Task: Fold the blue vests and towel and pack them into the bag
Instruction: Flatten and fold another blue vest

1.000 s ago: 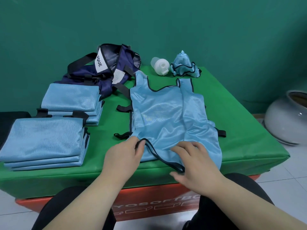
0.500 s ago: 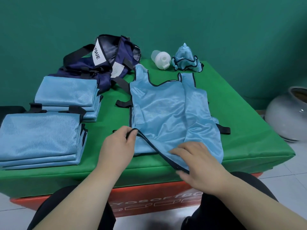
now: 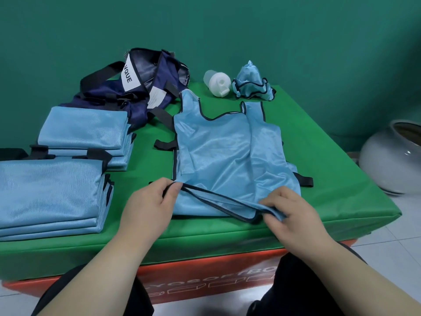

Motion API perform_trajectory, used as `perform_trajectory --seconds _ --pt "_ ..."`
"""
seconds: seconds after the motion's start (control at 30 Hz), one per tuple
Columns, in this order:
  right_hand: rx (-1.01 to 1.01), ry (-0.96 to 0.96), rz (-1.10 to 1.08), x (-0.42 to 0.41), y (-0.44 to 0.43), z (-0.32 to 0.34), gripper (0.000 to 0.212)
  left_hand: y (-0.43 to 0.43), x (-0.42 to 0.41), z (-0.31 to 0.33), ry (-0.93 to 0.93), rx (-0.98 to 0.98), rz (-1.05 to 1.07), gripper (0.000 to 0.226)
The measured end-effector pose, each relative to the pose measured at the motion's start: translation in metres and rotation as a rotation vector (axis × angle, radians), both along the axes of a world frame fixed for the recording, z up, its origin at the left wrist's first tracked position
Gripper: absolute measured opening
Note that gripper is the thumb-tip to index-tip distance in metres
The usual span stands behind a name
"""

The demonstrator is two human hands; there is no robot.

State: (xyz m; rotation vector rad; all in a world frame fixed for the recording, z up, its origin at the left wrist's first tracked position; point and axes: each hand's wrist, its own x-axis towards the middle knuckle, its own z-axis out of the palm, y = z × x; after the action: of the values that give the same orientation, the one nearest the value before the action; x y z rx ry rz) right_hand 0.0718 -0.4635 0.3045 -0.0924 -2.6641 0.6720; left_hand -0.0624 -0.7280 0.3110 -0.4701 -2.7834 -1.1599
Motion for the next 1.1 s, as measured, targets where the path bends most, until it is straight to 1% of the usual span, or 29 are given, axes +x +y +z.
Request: perform_trajectory --seconds 0.1,0.17,0.23,0.27,0.33,0.37,0.47,0.53,0.7,0.83,0.9,1.0,1.1 --pt "-0.086 0.000 -0.093 0.001 0.001 0.007 0.025 -0.004 -0.003 -0.003 0.062 0.006 -0.028 0.031" --pt "-0.209 0.022 -0.172 0.001 0.002 0.009 0.032 -0.004 -0.008 -0.006 0.115 0.026 -0.080 0.035" --pt "-0.305 0.050 -0.225 0.000 0.006 0.010 0.031 -0.004 -0.012 -0.008 0.122 0.037 -0.127 0.037" --pt "-0.331 0.054 -0.237 0.000 0.007 0.010 0.030 -0.004 -0.011 -0.008 0.105 0.033 -0.137 0.032" --pt "-0.351 0.051 -0.242 0.002 0.010 0.013 0.030 -0.005 -0.007 -0.003 0.078 0.035 -0.119 0.010" --pt "-0.349 0.048 -0.232 0.003 0.011 0.015 0.031 -0.006 -0.005 0.001 0.059 0.047 -0.108 0.004" --pt "-0.278 0.046 -0.155 0.005 0.017 0.023 0.036 -0.009 0.001 0.010 0.053 0.002 -0.158 0.032" --pt "-0.244 0.042 -0.096 0.006 0.024 0.031 0.035 -0.012 0.004 0.019 0.051 -0.057 -0.207 0.038" --pt "-0.193 -0.107 0.023 0.013 0.035 0.070 0.032 -0.025 0.007 0.056 0.035 -0.170 -0.291 0.036" --pt "-0.130 -0.194 0.016 0.020 0.039 0.117 0.021 -0.036 0.010 0.090 0.115 -0.196 -0.307 0.028" --pt "-0.056 -0.219 0.047 0.025 0.039 0.138 0.016 -0.039 0.013 0.111 0.158 -0.194 -0.303 0.024" --pt "0.070 -0.218 0.099 0.035 0.037 0.167 0.020 -0.043 0.023 0.143 0.212 -0.220 -0.323 0.022" --pt "0.118 -0.145 0.131 0.046 0.036 0.190 0.026 -0.049 0.036 0.173 0.229 -0.280 -0.328 0.022"
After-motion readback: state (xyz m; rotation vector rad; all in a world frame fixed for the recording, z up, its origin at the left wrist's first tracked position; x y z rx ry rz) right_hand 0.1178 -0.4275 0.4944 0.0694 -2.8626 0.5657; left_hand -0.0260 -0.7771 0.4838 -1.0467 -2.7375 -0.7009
